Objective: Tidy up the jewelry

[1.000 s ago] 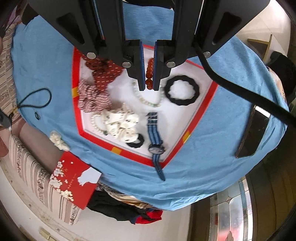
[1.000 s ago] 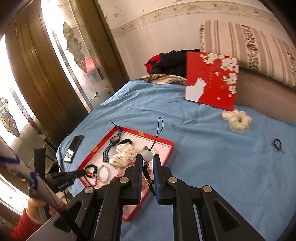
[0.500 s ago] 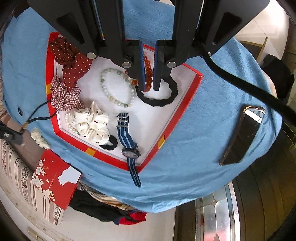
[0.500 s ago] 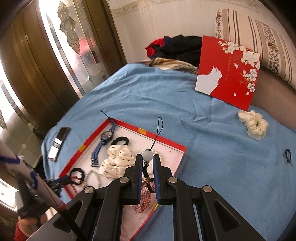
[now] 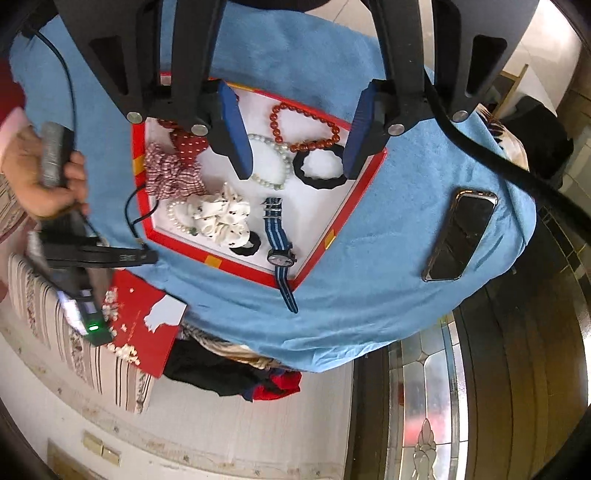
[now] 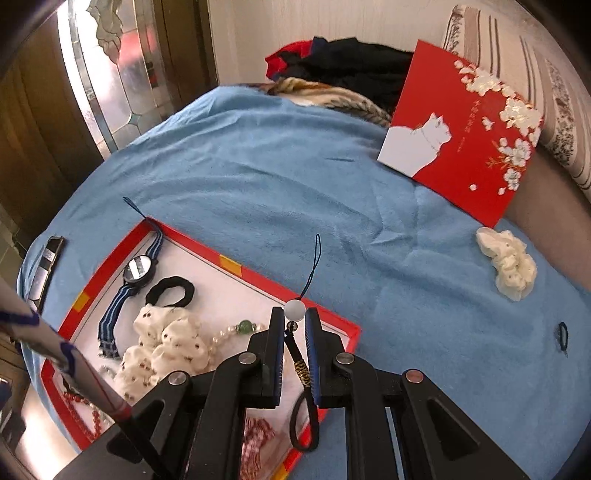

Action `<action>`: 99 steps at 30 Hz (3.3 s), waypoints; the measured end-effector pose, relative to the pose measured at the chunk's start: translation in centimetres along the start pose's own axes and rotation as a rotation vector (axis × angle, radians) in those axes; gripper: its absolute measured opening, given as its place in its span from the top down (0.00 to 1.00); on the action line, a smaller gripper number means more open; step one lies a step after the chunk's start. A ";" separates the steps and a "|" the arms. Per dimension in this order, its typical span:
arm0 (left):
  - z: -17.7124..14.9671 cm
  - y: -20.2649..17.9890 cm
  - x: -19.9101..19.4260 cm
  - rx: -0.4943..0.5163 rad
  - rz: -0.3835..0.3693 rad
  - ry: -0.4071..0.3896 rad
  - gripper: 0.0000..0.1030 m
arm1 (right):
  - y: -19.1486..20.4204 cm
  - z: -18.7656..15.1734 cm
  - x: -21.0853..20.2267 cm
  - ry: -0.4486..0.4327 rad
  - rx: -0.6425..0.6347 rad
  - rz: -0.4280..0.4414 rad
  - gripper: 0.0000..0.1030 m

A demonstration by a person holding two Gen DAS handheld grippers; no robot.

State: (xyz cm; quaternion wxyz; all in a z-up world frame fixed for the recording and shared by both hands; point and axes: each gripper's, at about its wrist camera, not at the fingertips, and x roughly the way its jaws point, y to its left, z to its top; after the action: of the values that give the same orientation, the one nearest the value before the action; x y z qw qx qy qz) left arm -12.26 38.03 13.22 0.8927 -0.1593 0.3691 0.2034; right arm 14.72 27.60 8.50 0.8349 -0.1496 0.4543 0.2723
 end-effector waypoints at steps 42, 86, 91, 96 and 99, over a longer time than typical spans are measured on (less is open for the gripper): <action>-3.3 -10.0 -14.3 0.003 0.284 -0.504 0.00 | -5.9 -21.4 -14.2 -0.046 0.137 0.133 0.59; -10.0 -20.3 -5.9 0.116 0.134 -0.008 0.00 | -8.5 -26.7 -17.4 -0.083 0.132 -0.185 0.44; -10.1 -20.1 -5.5 0.121 0.126 0.009 0.00 | -8.4 -26.5 -17.0 -0.068 0.124 -0.192 0.43; -10.1 -19.7 -5.1 0.106 0.107 0.033 0.00 | -8.0 -26.4 -16.8 -0.057 0.114 -0.193 0.42; -10.0 -19.5 -4.9 0.094 0.101 0.043 0.00 | -7.7 -26.3 -16.7 -0.054 0.105 -0.197 0.42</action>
State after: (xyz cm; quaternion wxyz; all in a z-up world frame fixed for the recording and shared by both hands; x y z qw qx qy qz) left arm -11.96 15.58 12.58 0.8798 -0.1025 0.4048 0.2271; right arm -5.82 2.96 8.28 0.8764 -0.1421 0.4282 0.1687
